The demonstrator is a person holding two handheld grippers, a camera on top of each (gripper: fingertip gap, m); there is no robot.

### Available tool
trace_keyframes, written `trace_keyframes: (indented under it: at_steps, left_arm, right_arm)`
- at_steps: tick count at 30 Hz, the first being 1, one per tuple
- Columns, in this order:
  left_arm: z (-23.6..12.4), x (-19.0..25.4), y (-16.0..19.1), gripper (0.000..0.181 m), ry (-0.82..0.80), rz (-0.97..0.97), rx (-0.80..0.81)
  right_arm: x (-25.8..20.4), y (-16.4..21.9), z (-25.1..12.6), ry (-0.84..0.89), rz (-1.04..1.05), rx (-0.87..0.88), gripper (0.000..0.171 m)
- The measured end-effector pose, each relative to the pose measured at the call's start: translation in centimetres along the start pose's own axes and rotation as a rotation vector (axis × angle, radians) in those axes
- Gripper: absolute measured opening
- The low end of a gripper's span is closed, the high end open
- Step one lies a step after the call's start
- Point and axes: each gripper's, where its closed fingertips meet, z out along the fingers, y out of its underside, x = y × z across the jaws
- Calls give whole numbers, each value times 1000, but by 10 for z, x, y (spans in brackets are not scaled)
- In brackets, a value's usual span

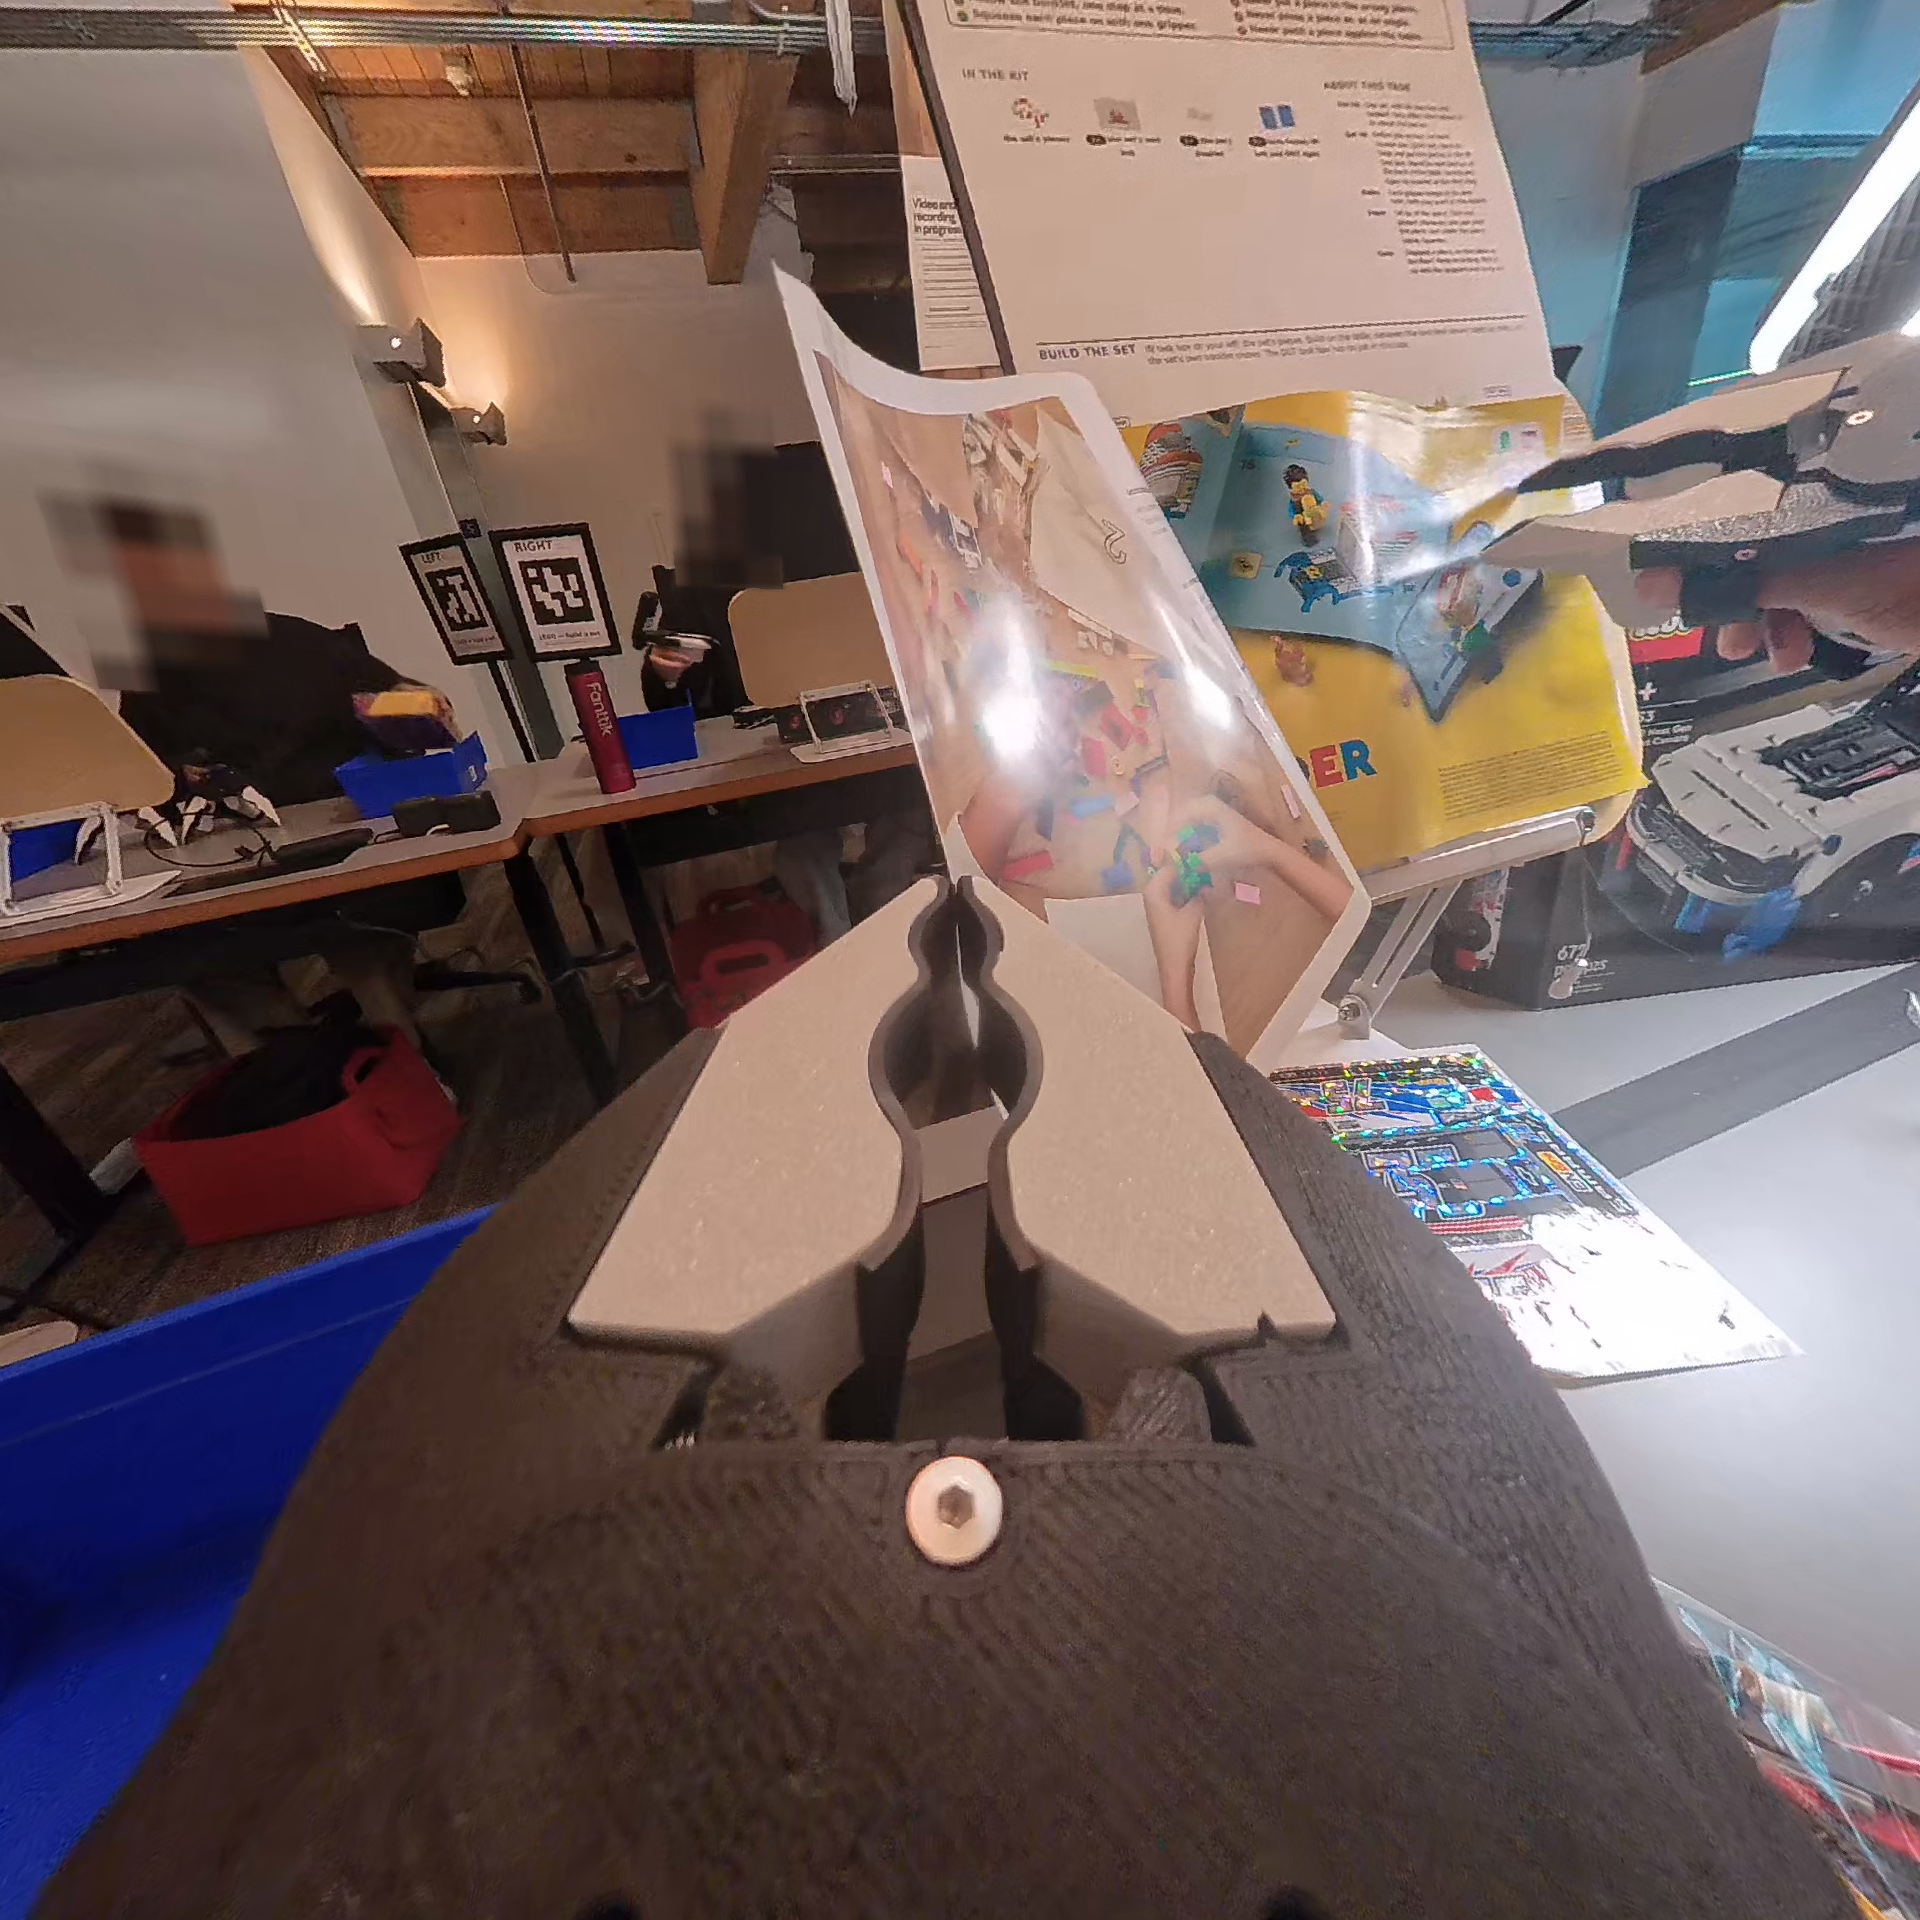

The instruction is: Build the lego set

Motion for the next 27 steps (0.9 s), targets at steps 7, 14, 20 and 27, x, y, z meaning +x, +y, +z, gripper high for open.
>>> trace_keyframes:
  at_steps: [7, 14, 20, 27]
  left_arm:
    - [-2, -2, -3, 0, 0, -9, 9]
    - [-2, 0, -3, 0, 4, -6, 9]
    - [-3, 1, -6, 0, 7, -4, 15]
    - [-6, -2, -11, 0, 5, -16, 31]
  right_arm:
    - [15, -10, -3, 10, 24, 16, 63]
    - [14, -7, 8, -7, -11, -55, 85]
    - [14, -7, -1, -2, -12, -35, 32]
    - [-6, -16, -36, -62, 83, 92, 22]
